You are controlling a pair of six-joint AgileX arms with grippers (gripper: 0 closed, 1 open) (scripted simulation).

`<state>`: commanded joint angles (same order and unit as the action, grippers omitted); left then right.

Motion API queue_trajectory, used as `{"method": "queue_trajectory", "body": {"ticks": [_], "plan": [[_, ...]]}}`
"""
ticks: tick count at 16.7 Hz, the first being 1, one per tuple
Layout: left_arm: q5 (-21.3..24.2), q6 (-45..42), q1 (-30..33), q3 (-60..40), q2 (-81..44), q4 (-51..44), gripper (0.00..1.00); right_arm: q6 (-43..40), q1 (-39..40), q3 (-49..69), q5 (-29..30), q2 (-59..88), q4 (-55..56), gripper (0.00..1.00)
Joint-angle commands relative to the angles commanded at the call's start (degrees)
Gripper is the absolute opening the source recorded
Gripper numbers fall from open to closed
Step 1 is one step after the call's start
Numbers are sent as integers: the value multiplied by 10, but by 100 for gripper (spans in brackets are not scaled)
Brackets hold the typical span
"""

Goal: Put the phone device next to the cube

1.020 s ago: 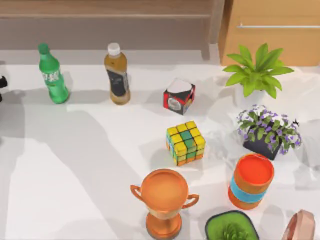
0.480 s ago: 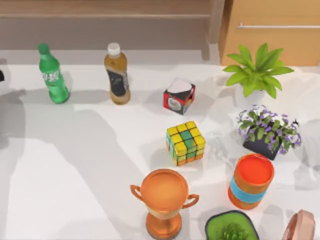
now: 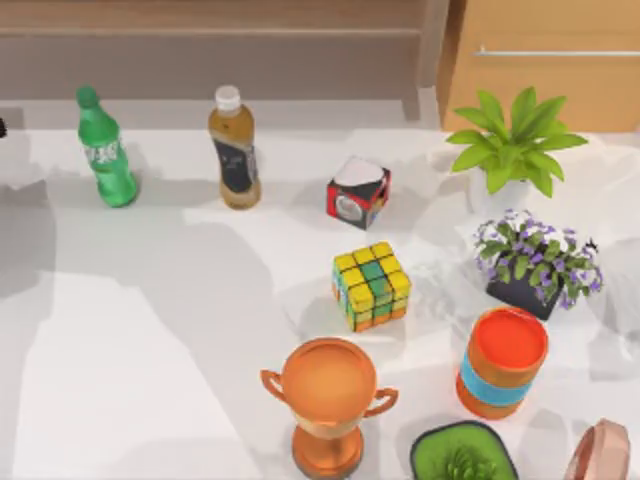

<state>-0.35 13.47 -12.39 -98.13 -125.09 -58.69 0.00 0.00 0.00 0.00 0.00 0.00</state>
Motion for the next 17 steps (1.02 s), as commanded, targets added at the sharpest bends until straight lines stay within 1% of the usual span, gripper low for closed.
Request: {"method": "queue_trajectory", "body": {"ticks": [7, 17], "plan": [[-9, 37, 67, 24, 40, -47, 0, 0, 0, 0, 0, 0, 0, 100], [-14, 95, 222, 89, 68, -96, 0, 0, 0, 0, 0, 0, 0, 100]]}}
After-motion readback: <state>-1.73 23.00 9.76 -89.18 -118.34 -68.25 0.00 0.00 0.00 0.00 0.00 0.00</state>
